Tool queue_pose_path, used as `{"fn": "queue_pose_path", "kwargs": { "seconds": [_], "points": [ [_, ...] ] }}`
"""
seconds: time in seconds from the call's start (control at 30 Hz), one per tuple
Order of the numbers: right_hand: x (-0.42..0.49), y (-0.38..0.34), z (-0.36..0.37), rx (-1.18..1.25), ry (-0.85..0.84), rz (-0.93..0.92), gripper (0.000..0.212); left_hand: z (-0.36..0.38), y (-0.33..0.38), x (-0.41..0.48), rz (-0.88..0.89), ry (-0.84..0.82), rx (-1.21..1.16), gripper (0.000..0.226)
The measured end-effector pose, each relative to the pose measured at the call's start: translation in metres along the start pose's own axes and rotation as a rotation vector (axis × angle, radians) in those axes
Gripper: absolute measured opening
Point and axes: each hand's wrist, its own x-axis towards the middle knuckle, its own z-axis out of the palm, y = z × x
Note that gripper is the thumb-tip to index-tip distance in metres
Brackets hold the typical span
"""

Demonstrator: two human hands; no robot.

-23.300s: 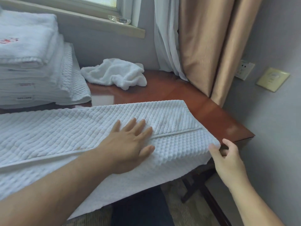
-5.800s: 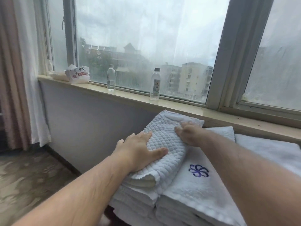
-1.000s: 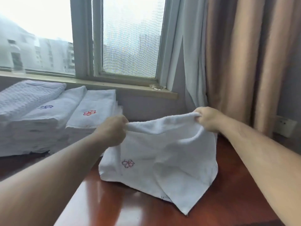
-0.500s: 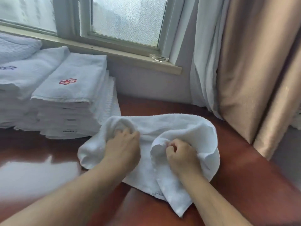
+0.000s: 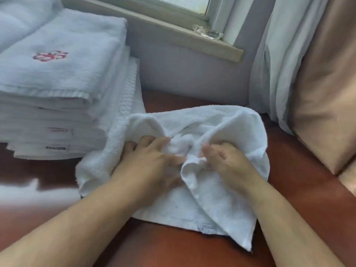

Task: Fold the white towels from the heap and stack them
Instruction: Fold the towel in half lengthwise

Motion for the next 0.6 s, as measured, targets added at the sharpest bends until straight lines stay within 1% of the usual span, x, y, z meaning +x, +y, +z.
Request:
{"fn": "queue_pose_path", "kwargs": {
  "seconds": [0.03, 0.07, 0.13, 0.17, 0.2, 0.23, 0.3, 0.37, 0.43, 0.5, 0.53, 0.6],
  "points": [
    [-0.004, 0.002, -0.004, -0.026, 0.001, -0.028, 0.071, -0.001, -0.003, 0.001, 0.002, -0.008, -0.017, 0.048],
    [-0.008, 0.002, -0.008, -0.017, 0.043, -0.08, 0.063, -0.001, -0.005, 0.001, 0.003, -0.006, -0.025, 0.037],
    [-0.018, 0.0, -0.015, 0.11, 0.111, -0.259, 0.04, -0.002, -0.004, 0.0, 0.015, 0.016, -0.005, 0.024],
    [-0.022, -0.002, -0.018, 0.186, 0.09, -0.33, 0.035, -0.004, -0.004, 0.0, 0.023, 0.036, 0.011, 0.023],
    [-0.024, -0.003, -0.017, 0.276, 0.027, -0.357, 0.033, -0.005, -0.004, -0.002, 0.019, 0.05, 0.022, 0.024],
    [-0.024, -0.003, -0.016, 0.363, -0.06, -0.333, 0.032, -0.007, -0.006, -0.002, 0.007, 0.062, 0.029, 0.025],
    [-0.023, -0.001, -0.01, 0.424, -0.198, -0.216, 0.034, -0.01, -0.008, -0.004, -0.022, 0.074, 0.031, 0.027],
    [-0.022, 0.0, -0.006, 0.428, -0.217, -0.126, 0.039, -0.013, -0.009, -0.006, -0.04, 0.074, 0.039, 0.024],
    [-0.022, -0.002, -0.008, 0.421, -0.202, -0.115, 0.052, -0.015, -0.009, -0.007, -0.048, 0.06, 0.032, 0.022],
    [-0.023, -0.004, -0.014, 0.3, -0.185, -0.105, 0.069, -0.017, -0.01, -0.008, -0.058, 0.036, 0.021, 0.025],
    [-0.023, -0.005, -0.017, 0.226, -0.196, -0.061, 0.075, -0.019, -0.01, -0.009, -0.064, 0.026, 0.017, 0.025],
    [-0.022, -0.008, -0.023, 0.056, -0.205, 0.073, 0.075, -0.02, -0.01, -0.011, -0.069, -0.002, 0.004, 0.025]
  ]
}}
